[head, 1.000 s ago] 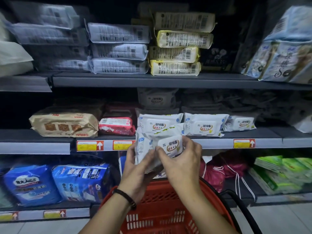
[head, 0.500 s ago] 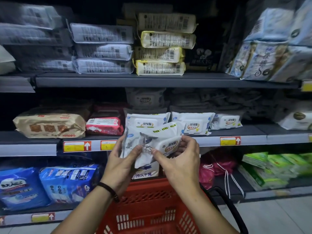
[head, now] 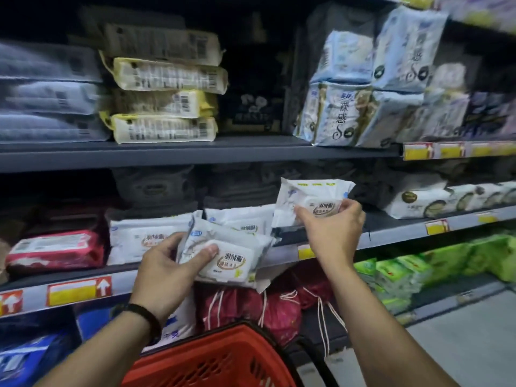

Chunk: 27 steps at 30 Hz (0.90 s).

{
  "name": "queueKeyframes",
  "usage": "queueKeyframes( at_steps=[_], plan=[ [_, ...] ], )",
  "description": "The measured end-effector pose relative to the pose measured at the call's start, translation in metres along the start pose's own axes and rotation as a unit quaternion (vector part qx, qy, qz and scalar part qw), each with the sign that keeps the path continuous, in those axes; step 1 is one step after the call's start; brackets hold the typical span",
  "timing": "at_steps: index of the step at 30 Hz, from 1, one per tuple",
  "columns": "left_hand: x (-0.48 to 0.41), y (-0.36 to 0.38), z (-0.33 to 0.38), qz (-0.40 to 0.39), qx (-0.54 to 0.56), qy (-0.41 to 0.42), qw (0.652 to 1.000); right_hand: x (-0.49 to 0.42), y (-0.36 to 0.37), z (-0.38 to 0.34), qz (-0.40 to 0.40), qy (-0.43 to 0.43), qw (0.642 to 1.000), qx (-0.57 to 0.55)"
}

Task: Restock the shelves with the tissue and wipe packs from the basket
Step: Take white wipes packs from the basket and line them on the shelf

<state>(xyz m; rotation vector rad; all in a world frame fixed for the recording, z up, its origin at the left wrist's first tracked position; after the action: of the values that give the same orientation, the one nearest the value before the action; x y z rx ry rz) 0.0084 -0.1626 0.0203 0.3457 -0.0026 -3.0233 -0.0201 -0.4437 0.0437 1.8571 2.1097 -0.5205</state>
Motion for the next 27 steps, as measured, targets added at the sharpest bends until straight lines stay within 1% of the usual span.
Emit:
queueKeyframes(
  at_steps=[3,7,10,14,18,20,22,24,25,26,27],
  plan=[
    [0.000,0.026,-0.007,-0.009,-0.012,-0.001,1.000,-0.017,0.013,0.032,0.006,-0.018,0.999,0.034],
    [-0.004,0.053,-0.021,-0.023,-0.028,-0.003,0.999,-0.015,0.032,0.073,-0.024,-0.039,0.998,0.052],
    [-0.001,0.067,-0.030,-0.025,-0.032,-0.008,0.999,-0.018,0.039,0.075,-0.020,-0.050,0.996,0.068],
    [0.004,0.078,-0.036,-0.036,-0.032,-0.017,0.999,-0.018,0.041,0.076,-0.047,-0.044,0.995,0.082],
    [0.006,0.087,-0.033,-0.044,-0.024,-0.027,0.998,-0.025,0.037,0.075,-0.077,-0.065,0.980,0.170],
    [0.009,0.094,-0.028,-0.046,-0.012,-0.036,0.998,-0.033,0.032,0.073,-0.114,-0.046,0.974,0.189],
    [0.014,0.103,-0.020,-0.053,-0.003,-0.040,0.998,-0.044,0.022,0.072,-0.126,-0.009,0.978,0.167],
    [0.017,0.114,-0.012,-0.052,-0.003,-0.040,0.998,-0.055,0.004,0.067,-0.087,0.020,0.991,0.100],
    [0.018,0.120,-0.008,-0.051,0.000,-0.040,0.998,-0.060,-0.008,0.061,-0.072,0.020,0.994,0.074],
    [0.018,0.128,-0.004,-0.049,0.003,-0.041,0.998,-0.065,-0.018,0.055,-0.078,0.014,0.995,0.061],
    [0.019,0.138,-0.001,-0.047,0.008,-0.043,0.998,-0.071,-0.027,0.048,-0.107,0.010,0.993,0.057]
  ],
)
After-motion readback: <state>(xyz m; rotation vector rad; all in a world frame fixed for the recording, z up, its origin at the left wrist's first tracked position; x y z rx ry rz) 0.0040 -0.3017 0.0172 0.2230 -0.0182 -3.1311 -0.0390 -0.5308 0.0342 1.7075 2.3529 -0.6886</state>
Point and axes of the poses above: each hand's wrist, its own x-axis away from the middle knuckle, its own y-axis out of the palm, z = x × y, the point moved 1 cm from there along -x, towards the middle knuckle, and after that the axes turned 15 degrees about z, right-handed, at the moved point
